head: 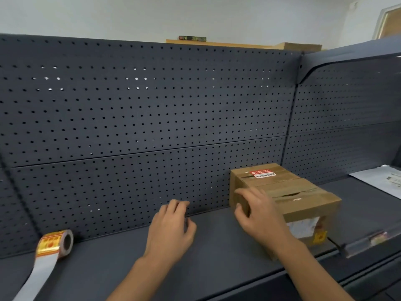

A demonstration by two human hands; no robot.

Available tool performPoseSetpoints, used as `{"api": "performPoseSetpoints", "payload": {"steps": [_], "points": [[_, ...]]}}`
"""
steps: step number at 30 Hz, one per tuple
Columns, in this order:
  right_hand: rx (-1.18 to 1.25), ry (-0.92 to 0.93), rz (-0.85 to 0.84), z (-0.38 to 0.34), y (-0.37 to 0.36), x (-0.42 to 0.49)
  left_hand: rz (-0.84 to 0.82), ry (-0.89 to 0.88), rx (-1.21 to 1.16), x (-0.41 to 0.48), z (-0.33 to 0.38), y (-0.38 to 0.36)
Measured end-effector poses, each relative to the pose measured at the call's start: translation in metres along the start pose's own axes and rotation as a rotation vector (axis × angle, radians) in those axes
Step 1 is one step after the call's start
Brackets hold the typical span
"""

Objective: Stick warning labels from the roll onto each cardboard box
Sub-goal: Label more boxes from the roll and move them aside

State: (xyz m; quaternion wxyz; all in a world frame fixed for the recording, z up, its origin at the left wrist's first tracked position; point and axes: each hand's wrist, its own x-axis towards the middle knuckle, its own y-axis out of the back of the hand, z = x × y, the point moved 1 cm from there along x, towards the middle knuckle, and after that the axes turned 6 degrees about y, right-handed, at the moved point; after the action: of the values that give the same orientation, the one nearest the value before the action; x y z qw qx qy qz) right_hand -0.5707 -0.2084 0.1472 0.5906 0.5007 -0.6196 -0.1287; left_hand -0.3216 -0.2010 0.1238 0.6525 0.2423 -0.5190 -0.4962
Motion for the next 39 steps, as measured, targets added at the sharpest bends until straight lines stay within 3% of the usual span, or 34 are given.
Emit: {"api": "performPoseSetpoints", "payload": {"steps": [25, 39], "points": [[0.254, 0.281, -0.224, -0.238, -0.137, 0.023, 0.241, 0.346, 0.350, -0.124, -0.222, 0.151], [0.402, 0.349, -0.290, -0.386, -0.192, 0.037, 0.351, 0.539, 0.293, -0.182, -0.328, 0.241]]}}
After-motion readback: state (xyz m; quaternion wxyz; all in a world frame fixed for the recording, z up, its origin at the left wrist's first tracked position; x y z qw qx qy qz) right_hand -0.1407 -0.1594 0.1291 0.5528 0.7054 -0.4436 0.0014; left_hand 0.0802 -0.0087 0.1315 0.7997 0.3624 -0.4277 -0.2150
